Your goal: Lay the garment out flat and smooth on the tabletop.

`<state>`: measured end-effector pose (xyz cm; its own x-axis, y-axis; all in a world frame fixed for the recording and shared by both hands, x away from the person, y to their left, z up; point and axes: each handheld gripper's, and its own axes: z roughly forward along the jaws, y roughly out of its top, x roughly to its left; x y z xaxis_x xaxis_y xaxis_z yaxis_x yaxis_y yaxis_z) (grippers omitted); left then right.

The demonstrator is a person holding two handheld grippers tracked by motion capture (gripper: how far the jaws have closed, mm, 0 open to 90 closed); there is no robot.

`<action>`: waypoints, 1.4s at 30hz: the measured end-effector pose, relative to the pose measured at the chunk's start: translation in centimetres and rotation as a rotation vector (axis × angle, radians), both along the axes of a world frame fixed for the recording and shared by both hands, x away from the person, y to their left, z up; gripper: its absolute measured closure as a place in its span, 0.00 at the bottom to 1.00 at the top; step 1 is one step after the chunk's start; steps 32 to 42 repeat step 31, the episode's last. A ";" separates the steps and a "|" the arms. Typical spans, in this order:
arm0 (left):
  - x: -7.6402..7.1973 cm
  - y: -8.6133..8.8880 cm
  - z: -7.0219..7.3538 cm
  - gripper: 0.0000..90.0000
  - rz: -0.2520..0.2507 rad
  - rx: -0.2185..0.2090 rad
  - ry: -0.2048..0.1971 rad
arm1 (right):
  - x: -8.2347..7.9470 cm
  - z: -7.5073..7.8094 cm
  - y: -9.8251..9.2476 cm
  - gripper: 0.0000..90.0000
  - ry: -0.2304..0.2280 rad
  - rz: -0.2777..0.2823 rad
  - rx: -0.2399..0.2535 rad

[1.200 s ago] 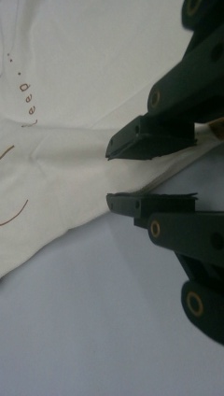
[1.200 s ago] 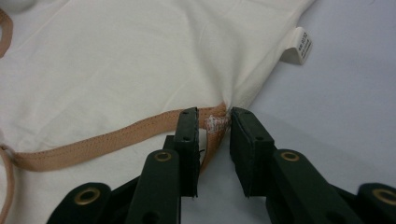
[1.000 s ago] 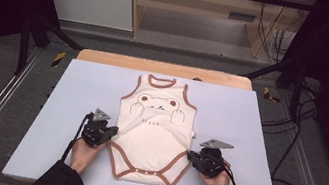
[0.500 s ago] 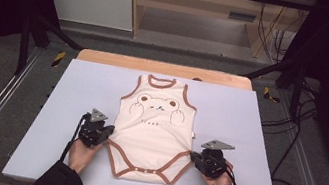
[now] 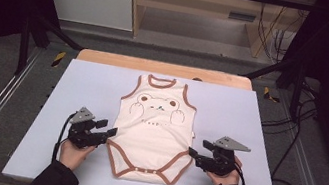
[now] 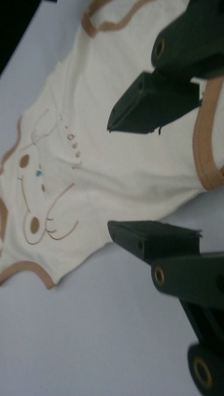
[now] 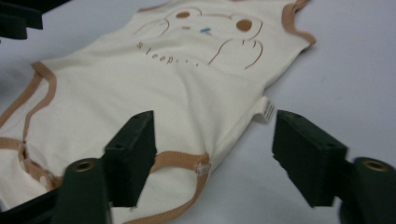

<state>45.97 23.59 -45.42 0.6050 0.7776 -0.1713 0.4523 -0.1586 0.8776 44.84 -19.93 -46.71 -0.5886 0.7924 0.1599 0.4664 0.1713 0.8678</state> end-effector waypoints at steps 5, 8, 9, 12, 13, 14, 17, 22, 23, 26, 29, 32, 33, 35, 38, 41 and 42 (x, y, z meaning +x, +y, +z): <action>-0.7 0.9 1.0 0.17 -0.025 -0.045 -0.091 | 0.0 0.9 -1.5 0.11 -0.065 -0.004 0.045; -1.0 1.3 1.3 0.08 -0.026 -0.037 -0.105 | 0.0 1.2 -2.5 0.04 -0.085 -0.014 0.051; -1.1 1.5 1.4 0.07 -0.026 -0.036 -0.103 | 0.0 1.2 -2.7 0.03 -0.088 -0.020 0.051; -1.3 1.9 1.4 0.07 -0.028 -0.027 -0.094 | 0.0 1.3 -3.6 0.01 -0.101 -0.040 0.061; -1.4 2.1 1.3 0.06 -0.029 -0.020 -0.091 | 0.0 1.3 -4.2 0.00 -0.100 -0.041 0.071; -1.5 2.2 1.2 0.06 -0.026 -0.014 -0.088 | 0.0 1.3 -4.2 0.00 -0.100 -0.041 0.071; -1.7 3.0 0.9 0.05 -0.014 -0.004 -0.082 | 0.1 0.9 -5.0 0.00 -0.095 -0.048 0.071; -1.5 4.6 0.2 0.05 0.007 -0.020 -0.074 | 0.2 0.4 -5.6 0.00 -0.092 -0.054 0.075; -1.4 4.8 0.1 0.05 0.009 -0.024 -0.073 | 0.2 0.4 -5.6 0.00 -0.092 -0.051 0.071; -1.3 5.0 -0.1 0.05 0.011 -0.035 -0.074 | 0.2 0.2 -5.7 0.00 -0.088 -0.055 0.063; -1.3 5.0 -0.2 0.05 0.007 -0.035 -0.080 | 0.3 0.0 -5.8 0.00 -0.082 -0.061 0.056; -1.3 4.9 -0.2 0.05 0.005 -0.032 -0.078 | 0.3 -0.1 -5.9 0.00 -0.079 -0.065 0.054; -1.3 4.9 -0.2 0.05 0.005 -0.032 -0.078 | 0.3 -0.1 -5.9 0.00 -0.079 -0.065 0.054; -1.3 4.9 -0.2 0.05 0.005 -0.032 -0.078 | 0.3 -0.1 -5.9 0.00 -0.079 -0.065 0.054; -1.3 4.9 -0.2 0.05 0.005 -0.032 -0.078 | 0.3 -0.1 -5.9 0.00 -0.079 -0.065 0.054; -1.3 4.9 -0.2 0.05 0.005 -0.032 -0.078 | 0.3 -0.1 -5.9 0.00 -0.079 -0.065 0.054; -1.3 4.9 -0.2 0.05 0.005 -0.032 -0.078 | 0.3 -0.1 -5.9 0.00 -0.079 -0.065 0.054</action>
